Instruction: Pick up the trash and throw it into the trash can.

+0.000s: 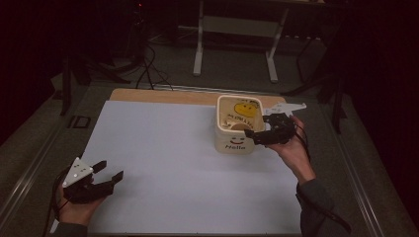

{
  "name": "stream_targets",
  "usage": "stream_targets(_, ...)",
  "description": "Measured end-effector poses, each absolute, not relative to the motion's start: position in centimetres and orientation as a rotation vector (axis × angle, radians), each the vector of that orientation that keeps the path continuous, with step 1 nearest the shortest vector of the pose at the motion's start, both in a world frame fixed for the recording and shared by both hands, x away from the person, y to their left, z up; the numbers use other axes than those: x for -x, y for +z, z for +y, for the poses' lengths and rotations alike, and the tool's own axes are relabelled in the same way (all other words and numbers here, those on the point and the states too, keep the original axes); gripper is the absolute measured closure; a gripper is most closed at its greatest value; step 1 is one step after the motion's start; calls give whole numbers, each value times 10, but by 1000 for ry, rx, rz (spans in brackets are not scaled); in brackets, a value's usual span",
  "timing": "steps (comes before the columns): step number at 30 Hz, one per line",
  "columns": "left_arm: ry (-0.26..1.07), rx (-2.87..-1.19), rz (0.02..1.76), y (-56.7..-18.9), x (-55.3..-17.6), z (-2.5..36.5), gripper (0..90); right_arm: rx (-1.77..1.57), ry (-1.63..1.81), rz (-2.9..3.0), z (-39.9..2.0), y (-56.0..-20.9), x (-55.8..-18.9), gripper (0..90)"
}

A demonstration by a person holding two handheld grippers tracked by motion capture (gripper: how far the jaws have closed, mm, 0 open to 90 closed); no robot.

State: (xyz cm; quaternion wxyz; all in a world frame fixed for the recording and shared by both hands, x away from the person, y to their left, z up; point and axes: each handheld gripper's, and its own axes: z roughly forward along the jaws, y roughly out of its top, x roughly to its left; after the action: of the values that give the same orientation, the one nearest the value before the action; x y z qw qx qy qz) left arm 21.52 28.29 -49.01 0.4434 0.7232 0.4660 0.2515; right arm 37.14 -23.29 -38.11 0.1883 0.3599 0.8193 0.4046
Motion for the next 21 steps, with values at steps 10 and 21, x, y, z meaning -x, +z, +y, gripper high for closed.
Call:
stream_targets(10, 626, -1792, 1156, -490, -215, 282, 290, -1038, 1216, 2222, -248, -404, -344, 119)
stream_targets(21, 628, -1792, 1155, -490, -215, 282, 290, -938, 1283, 2167, -254, -429, -315, 126)
